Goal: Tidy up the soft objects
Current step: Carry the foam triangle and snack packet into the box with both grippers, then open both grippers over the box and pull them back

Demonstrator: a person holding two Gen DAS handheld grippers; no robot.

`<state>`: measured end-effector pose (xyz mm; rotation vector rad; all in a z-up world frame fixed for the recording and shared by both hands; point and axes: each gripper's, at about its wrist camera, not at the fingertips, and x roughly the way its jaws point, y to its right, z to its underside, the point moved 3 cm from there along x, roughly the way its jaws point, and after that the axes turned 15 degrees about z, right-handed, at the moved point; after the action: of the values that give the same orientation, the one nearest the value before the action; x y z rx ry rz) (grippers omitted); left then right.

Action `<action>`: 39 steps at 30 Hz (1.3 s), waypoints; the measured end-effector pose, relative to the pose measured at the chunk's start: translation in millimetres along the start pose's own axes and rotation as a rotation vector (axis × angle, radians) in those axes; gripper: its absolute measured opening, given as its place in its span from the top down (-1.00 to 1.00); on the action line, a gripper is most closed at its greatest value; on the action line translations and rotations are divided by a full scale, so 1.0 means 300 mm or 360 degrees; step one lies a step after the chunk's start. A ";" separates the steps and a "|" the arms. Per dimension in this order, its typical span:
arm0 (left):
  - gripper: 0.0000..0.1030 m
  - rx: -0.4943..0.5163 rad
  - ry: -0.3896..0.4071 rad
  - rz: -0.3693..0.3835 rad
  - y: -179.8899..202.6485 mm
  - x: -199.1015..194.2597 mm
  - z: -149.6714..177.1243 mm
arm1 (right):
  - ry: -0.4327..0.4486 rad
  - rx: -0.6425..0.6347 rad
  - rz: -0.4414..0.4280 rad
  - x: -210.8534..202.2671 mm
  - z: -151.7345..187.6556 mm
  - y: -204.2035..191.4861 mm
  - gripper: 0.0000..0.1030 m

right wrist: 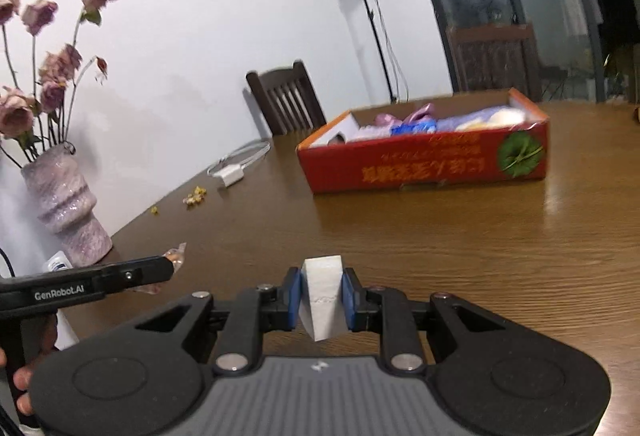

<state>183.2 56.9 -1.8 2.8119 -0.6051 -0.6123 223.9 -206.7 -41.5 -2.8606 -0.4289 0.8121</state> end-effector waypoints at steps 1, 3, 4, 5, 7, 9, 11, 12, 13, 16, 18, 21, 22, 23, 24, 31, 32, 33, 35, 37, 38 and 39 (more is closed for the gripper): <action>0.72 0.0011 0.0000 0.0003 0.015 0.006 -0.002 | 0.0014 -0.0001 0.0003 -0.017 -0.001 0.007 0.59; 0.72 0.0009 0.0002 0.0042 0.042 0.019 -0.007 | 0.0036 0.0000 0.0012 -0.041 -0.002 0.022 0.59; 0.72 0.0009 0.0003 0.0056 0.053 0.022 -0.007 | 0.0045 0.0006 0.0012 -0.051 -0.002 0.033 0.59; 0.72 0.0014 0.0001 0.0067 0.060 0.029 -0.012 | 0.0048 0.0015 0.0014 -0.056 -0.003 0.043 0.59; 0.72 0.0028 -0.0002 0.0068 0.067 0.047 -0.030 | 0.0050 0.0036 0.0020 -0.056 -0.010 0.062 0.59; 0.72 0.0031 -0.0006 0.0076 0.062 0.080 -0.068 | 0.0049 0.0047 0.0002 -0.038 -0.034 0.071 0.59; 0.72 0.0043 0.0013 0.0102 0.046 0.126 -0.128 | 0.0074 0.0034 -0.0016 -0.004 -0.087 0.074 0.59; 0.72 0.0067 0.0032 0.0106 0.035 0.161 -0.174 | 0.0095 0.0019 -0.0029 0.018 -0.125 0.070 0.59; 0.72 0.0089 0.0045 0.0102 0.027 0.191 -0.214 | 0.0120 -0.0001 -0.0049 0.045 -0.167 0.068 0.59; 0.72 0.0093 0.0046 0.0130 -0.035 0.336 -0.360 | 0.0136 -0.0018 -0.0108 0.180 -0.312 0.060 0.59; 0.72 0.0043 0.0008 0.0123 -0.099 0.468 -0.452 | 0.0098 0.0048 -0.0161 0.300 -0.413 0.067 0.59; 0.72 -0.0008 -0.0063 0.0037 -0.185 0.645 -0.535 | -0.0002 0.0187 -0.0208 0.495 -0.538 0.085 0.59; 0.72 -0.0029 -0.0093 0.0004 -0.214 0.704 -0.551 | -0.0028 0.0221 -0.0197 0.571 -0.574 0.088 0.59; 0.72 -0.0061 -0.0117 -0.0010 -0.244 0.758 -0.564 | -0.0057 0.0244 -0.0188 0.625 -0.592 0.089 0.59; 0.72 -0.0092 -0.0131 0.0003 -0.269 0.797 -0.570 | -0.0083 0.0269 -0.0183 0.691 -0.611 0.089 0.59; 0.23 -0.0201 -0.0177 0.0070 -0.391 0.955 -0.554 | -0.0188 0.0318 -0.0094 0.965 -0.617 0.060 0.41; 0.18 -0.0206 -0.0172 0.0083 -0.406 0.953 -0.547 | -0.0197 0.0344 -0.0087 0.984 -0.618 0.071 0.25; 0.17 -0.0207 -0.0159 0.0098 -0.420 0.951 -0.543 | -0.0200 0.0372 -0.0092 0.997 -0.616 0.083 0.14; 0.10 -0.0203 -0.0143 0.0100 -0.426 0.944 -0.542 | -0.0193 0.0411 -0.0100 1.009 -0.613 0.099 -0.13; 0.10 -0.0181 -0.0136 0.0078 -0.431 0.935 -0.549 | -0.0186 0.0416 -0.0088 1.020 -0.610 0.107 -0.13; 0.08 -0.0180 -0.0128 0.0065 -0.433 0.931 -0.551 | -0.0184 0.0416 -0.0086 1.021 -0.608 0.108 -0.12; 0.08 -0.0182 -0.0129 0.0062 -0.437 0.926 -0.553 | -0.0182 0.0414 -0.0088 1.018 -0.607 0.105 -0.12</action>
<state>531.7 72.1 12.3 2.6738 -0.6172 -0.7319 576.6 -152.4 -44.7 -2.5623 -0.3825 0.9489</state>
